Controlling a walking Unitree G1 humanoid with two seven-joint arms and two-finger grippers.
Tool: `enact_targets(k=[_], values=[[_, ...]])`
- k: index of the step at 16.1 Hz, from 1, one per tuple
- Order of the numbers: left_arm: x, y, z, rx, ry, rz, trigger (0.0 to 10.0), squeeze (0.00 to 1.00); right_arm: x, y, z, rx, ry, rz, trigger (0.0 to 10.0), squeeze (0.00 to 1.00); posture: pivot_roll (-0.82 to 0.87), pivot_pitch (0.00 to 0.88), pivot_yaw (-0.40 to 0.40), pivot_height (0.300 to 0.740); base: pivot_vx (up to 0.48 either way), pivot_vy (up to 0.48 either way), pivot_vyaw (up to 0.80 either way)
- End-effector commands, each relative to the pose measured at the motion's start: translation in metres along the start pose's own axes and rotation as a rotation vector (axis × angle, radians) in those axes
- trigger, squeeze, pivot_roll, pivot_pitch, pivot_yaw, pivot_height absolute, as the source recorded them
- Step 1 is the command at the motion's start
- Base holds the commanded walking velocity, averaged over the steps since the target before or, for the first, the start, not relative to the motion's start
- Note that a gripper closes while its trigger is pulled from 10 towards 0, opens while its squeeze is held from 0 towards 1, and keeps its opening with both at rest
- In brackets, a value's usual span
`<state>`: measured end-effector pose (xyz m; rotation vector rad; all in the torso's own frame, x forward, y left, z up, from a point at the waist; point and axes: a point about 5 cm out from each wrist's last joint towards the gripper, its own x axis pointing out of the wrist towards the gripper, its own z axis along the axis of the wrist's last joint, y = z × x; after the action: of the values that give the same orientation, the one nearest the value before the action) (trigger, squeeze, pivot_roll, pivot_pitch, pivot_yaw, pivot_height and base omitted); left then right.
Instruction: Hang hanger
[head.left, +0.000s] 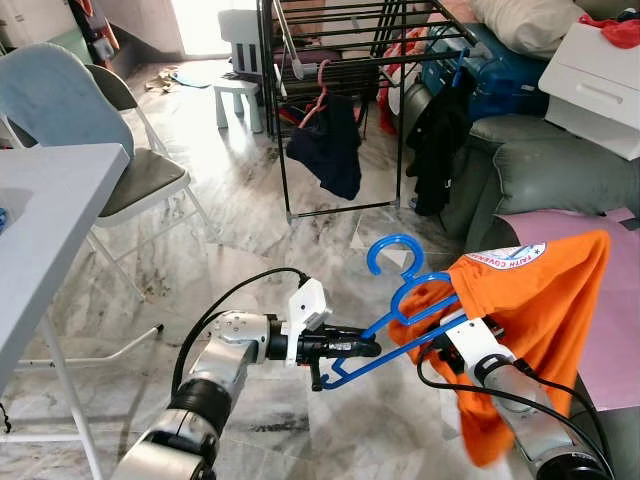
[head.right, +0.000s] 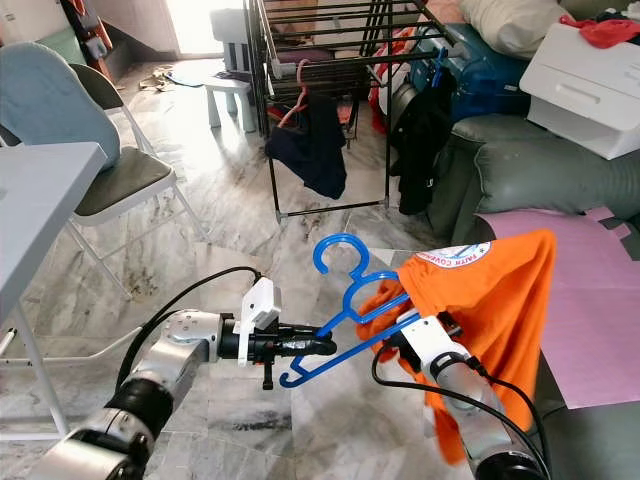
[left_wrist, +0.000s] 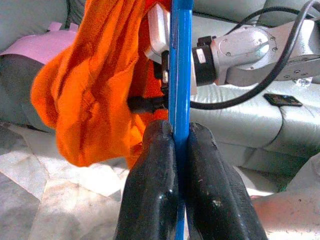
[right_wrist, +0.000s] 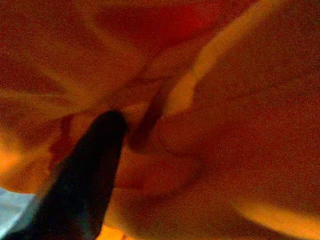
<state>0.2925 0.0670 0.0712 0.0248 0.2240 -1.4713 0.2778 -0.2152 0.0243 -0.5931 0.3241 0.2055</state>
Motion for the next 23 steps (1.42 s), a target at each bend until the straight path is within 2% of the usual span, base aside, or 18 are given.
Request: enact_targets(k=[1,3,4,7,11,15,19,20,21,22,23], values=[[-0.001,0.0,0.004,0.024,-0.003,-0.003,0.0,0.0,0.001,-0.006,0.005,0.007,-0.035,-0.022,0.0,0.0,-0.03,0.0,0.014,0.74,0.0,0.0,0.0],[0.0,0.001,0.0,0.054,0.016,0.041,0.0,0.0,-0.004,-0.004,0.009,0.018,-0.08,0.0,0.0,0.0,-0.04,0.0,0.014,0.74,0.0,0.0,0.0],[0.001,0.005,-0.001,0.073,0.034,0.106,0.0,0.0,-0.009,0.001,0.012,0.018,-0.119,0.051,0.0,0.0,-0.04,0.0,0.014,0.74,0.0,0.0,0.0],[0.002,0.007,0.0,0.079,0.035,0.13,0.0,0.0,-0.025,0.01,0.013,0.002,-0.178,0.147,0.0,0.0,-0.05,0.0,0.014,0.74,0.0,0.0,0.0],[-0.002,0.016,-0.002,0.093,0.071,0.241,0.0,0.0,-0.046,0.005,0.018,0.044,-0.222,0.209,0.0,0.0,-0.05,0.0,0.024,0.74,0.0,0.0,0.0],[-0.002,0.021,0.0,0.037,0.044,0.288,0.0,0.0,-0.052,0.008,0.004,-0.008,-0.134,0.254,0.0,0.0,-0.05,0.0,0.034,0.74,0.0,0.0,0.0],[-0.004,0.031,-0.004,-0.015,0.103,0.408,0.0,0.0,-0.053,0.006,-0.024,-0.069,0.075,0.216,0.0,0.0,-0.05,0.0,0.034,0.74,0.0,0.0,0.0],[-0.004,0.033,-0.004,-0.062,0.082,0.451,0.0,0.0,-0.051,0.003,-0.033,-0.109,0.144,0.186,0.0,0.0,-0.06,0.0,0.035,0.74,0.0,0.0,0.0],[0.002,0.033,-0.002,-0.13,0.026,0.459,0.0,0.0,-0.043,-0.004,-0.036,-0.036,0.201,0.08,0.0,0.0,-0.06,0.0,0.036,0.74,0.0,0.0,0.0],[0.007,0.03,-0.001,-0.148,0.011,0.436,0.0,0.0,-0.038,-0.008,-0.029,-0.008,0.172,0.046,0.0,0.0,-0.06,0.0,0.036,0.74,0.0,0.0,0.0],[0.011,0.027,-0.003,-0.114,0.029,0.415,0.0,0.0,-0.032,-0.008,-0.015,-0.015,0.106,0.034,0.0,0.0,-0.06,0.0,0.035,0.74,0.0,0.0,0.0]])
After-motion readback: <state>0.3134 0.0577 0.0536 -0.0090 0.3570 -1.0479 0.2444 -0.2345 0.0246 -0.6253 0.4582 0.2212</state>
